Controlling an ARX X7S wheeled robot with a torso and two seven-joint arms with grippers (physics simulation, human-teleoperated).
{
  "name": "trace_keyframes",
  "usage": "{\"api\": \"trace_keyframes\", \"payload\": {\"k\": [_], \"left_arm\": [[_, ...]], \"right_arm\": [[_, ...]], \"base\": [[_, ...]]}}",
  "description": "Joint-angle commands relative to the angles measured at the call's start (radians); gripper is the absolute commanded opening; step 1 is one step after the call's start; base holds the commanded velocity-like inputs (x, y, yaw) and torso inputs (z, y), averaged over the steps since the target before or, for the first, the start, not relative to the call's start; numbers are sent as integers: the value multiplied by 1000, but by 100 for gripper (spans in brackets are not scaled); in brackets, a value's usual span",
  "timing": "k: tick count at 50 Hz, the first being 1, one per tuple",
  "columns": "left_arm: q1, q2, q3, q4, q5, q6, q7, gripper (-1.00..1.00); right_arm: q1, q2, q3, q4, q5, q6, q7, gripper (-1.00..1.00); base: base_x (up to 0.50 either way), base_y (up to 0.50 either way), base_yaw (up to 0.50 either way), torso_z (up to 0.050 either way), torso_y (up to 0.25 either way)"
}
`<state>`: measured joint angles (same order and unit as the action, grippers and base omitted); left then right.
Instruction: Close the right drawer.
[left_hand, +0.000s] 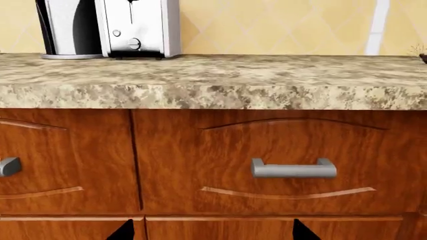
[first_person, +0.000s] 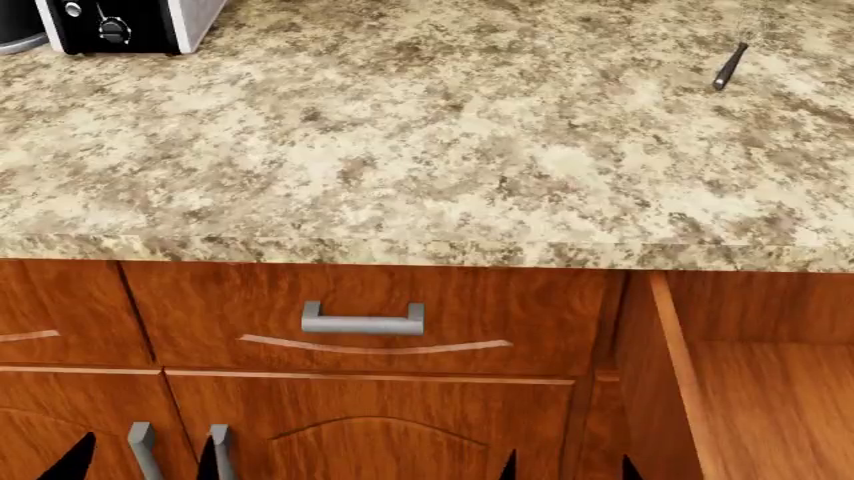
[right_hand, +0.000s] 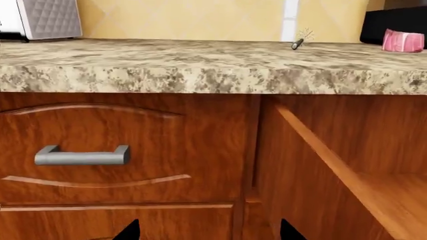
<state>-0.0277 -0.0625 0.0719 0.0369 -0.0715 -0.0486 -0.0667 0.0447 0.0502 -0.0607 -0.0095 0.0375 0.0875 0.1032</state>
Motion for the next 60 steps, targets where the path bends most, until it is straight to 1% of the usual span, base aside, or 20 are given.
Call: {"api": "trace_keyframes", "payload": {"k": [1, 3, 5, 6, 7, 9, 12, 13, 14, 17, 20, 24, 27, 29, 31, 36, 44, 45, 51, 60], "left_arm": [[-95, -79, 11, 368, -67, -322, -4, 100], [-137, -96, 10, 447, -81, -414, -3, 100], [-209, -126, 6, 587, -84, -563, -11, 100], [-289, -121, -30, 662, -126, -713, -25, 100], [-323, -123, -40, 689, -143, -766, -26, 100], [-468, -119, -96, 779, -205, -982, -38, 100], [-653, -130, -105, 872, -230, -1186, -65, 100], [-657, -129, -106, 875, -232, -1193, -66, 100], [-751, -113, -135, 927, -261, -1314, -67, 100], [-865, -96, -157, 968, -288, -1447, -75, 100], [-924, -80, -138, 984, -298, -1472, -94, 100], [-996, -71, -116, 973, -313, -1518, -122, 100], [-1016, -81, -147, 959, -416, -1521, -189, 100], [-1071, -103, -186, 917, -638, -1522, -357, 100], [-1097, -124, -214, 887, -804, -1521, -488, 100], [-1125, -157, -250, 858, -971, -1515, -618, 100], [-1132, -195, -275, 843, -1050, -1496, -676, 100], [-1136, -198, -281, 844, -1065, -1500, -687, 100], [-1138, -217, -281, 835, -1116, -1489, -726, 100], [-1146, -238, -292, 823, -1183, -1482, -776, 100]], "right_arm": [[75, 36, -20, -309, -6, 287, 49, 100], [104, 53, -30, -390, -14, 374, 46, 100], [161, 72, -32, -502, -23, 488, 44, 100], [213, 77, -11, -565, -8, 567, 39, 100], [240, 81, -9, -586, -13, 609, 44, 100], [342, 89, 19, -636, 0, 722, 41, 100], [476, 112, 45, -703, 6, 866, 36, 100], [477, 112, 45, -704, 7, 869, 36, 100], [557, 134, 51, -732, -4, 936, 41, 100], [654, 139, 75, -771, 5, 1030, 37, 100], [745, 170, 67, -829, 9, 1135, 23, 100], [769, 192, 62, -844, -2, 1147, 30, 100], [772, 193, 63, -842, -3, 1147, 33, 100], [811, 169, 93, -870, 15, 1209, 22, 100], [826, 162, 95, -878, 19, 1222, 22, 100], [830, 168, 62, -887, 10, 1208, 38, 100], [842, 120, 125, -892, 52, 1232, 5, 100], [827, 140, 99, -893, 40, 1205, 13, 100], [820, 134, 130, -883, 45, 1175, 11, 100], [814, 139, 132, -880, 48, 1157, 14, 100]], "base": [[0, 0, 0, 0, 0], [0, 0, 0, 0, 0], [0, 0, 0, 0, 0], [0, 0, 0, 0, 0], [0, 0, 0, 0, 0], [0, 0, 0, 0, 0], [0, 0, 0, 0, 0], [0, 0, 0, 0, 0], [0, 0, 0, 0, 0], [0, 0, 0, 0, 0], [0, 0, 0, 0, 0], [0, 0, 0, 0, 0], [0, 0, 0, 0, 0], [0, 0, 0, 0, 0], [0, 0, 0, 0, 0], [0, 0, 0, 0, 0], [0, 0, 0, 0, 0], [0, 0, 0, 0, 0], [0, 0, 0, 0, 0], [500, 0, 0, 0, 0]]}}
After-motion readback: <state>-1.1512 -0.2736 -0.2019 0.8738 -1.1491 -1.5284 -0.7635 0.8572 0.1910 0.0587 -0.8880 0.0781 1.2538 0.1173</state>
